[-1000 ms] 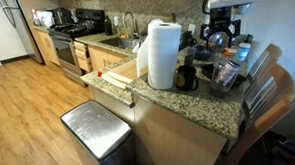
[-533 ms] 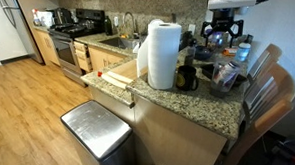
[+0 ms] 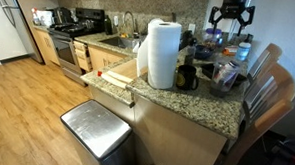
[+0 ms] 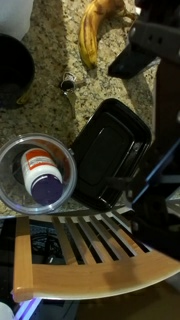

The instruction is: Take the bottle and put it in the cup

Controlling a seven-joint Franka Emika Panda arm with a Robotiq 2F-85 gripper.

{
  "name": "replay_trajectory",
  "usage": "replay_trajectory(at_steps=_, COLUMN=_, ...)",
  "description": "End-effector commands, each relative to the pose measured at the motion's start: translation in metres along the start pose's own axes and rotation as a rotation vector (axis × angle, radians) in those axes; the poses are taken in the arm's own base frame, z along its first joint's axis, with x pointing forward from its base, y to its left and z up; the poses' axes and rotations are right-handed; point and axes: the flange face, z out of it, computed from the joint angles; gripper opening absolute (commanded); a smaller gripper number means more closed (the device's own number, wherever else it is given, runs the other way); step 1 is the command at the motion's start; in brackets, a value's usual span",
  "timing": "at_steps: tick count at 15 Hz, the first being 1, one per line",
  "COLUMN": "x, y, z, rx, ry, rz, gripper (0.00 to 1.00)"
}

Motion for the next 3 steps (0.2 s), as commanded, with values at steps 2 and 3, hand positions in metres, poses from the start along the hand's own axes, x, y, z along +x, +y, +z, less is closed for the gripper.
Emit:
replay_trajectory(at_steps=2, x=0.0001, y=-0.0028, z=0.0046, rx=-0.010, ry=-0.003, rz=-0.002, gripper=1.00)
replay_trajectory(at_steps=3, x=0.0001, y=-0.0031, z=0.0055, rx=-0.011, ry=-0.003, rz=-0.002, gripper=1.00)
